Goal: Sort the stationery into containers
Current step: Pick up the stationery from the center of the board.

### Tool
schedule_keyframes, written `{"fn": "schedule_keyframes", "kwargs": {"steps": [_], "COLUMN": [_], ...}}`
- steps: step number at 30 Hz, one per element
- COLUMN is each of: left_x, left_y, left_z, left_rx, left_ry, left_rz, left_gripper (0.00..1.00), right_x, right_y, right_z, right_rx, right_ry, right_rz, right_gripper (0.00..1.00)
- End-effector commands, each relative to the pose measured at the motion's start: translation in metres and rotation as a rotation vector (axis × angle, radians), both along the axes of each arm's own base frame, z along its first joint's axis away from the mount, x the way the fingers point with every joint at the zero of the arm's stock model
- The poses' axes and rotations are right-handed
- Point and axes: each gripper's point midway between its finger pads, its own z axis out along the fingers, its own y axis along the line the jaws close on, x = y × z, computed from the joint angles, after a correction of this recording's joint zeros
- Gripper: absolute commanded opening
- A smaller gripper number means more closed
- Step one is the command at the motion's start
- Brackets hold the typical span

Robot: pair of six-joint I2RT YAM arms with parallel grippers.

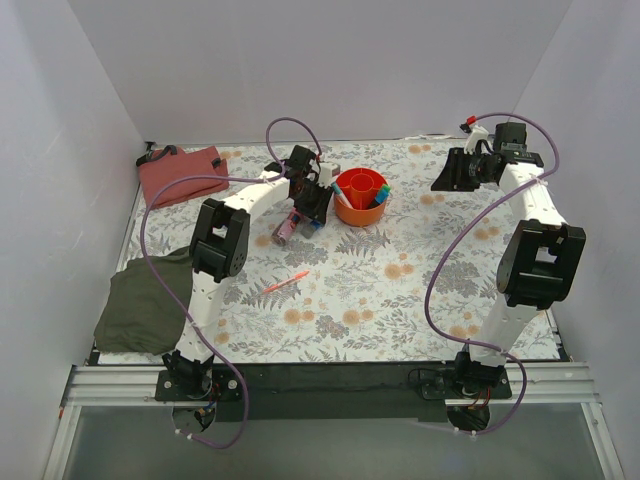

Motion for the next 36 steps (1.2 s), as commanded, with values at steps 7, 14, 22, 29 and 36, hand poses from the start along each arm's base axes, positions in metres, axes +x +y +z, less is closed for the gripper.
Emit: {"fn": "schedule_keyframes", "kwargs": {"steps": [7,14,22,29,36], "left_x": [-0.012,-0.011,-0.017,-0.025,-0.006], "left_y": [0.023,0.029,0.027,0.006,-0.012], "left_z": [-0.007,0.002,0.004,0.090,0.185], "left_rx": [0.092,0.114,0.097,-0.066,-0.232], "left_ry": [0.014,-0.012,0.008,-0.067,-0.281], "left_rz": [0.020,0.019,0.002,-0.070,-0.097], "left_gripper": [0.35,0.40,0.06,0.00,0.00], "right_x": [0.008,0.006,0.007,0.004,0.005], "right_y": [0.000,0.001,0.001,0.000,-0.004], "right_z": [0.024,0.021,0.022,0.022,0.022], "right_rx": [0.011,0.015,0.017,0.006,-0.015], "right_ry": [-0.075,-0.068,-0.070,-0.068,-0.054], "right_rz": [0.012,0.013,0.011,0.008,-0.005], "right_gripper": [0.45,0.45,0.45,0.45,0.45]}}
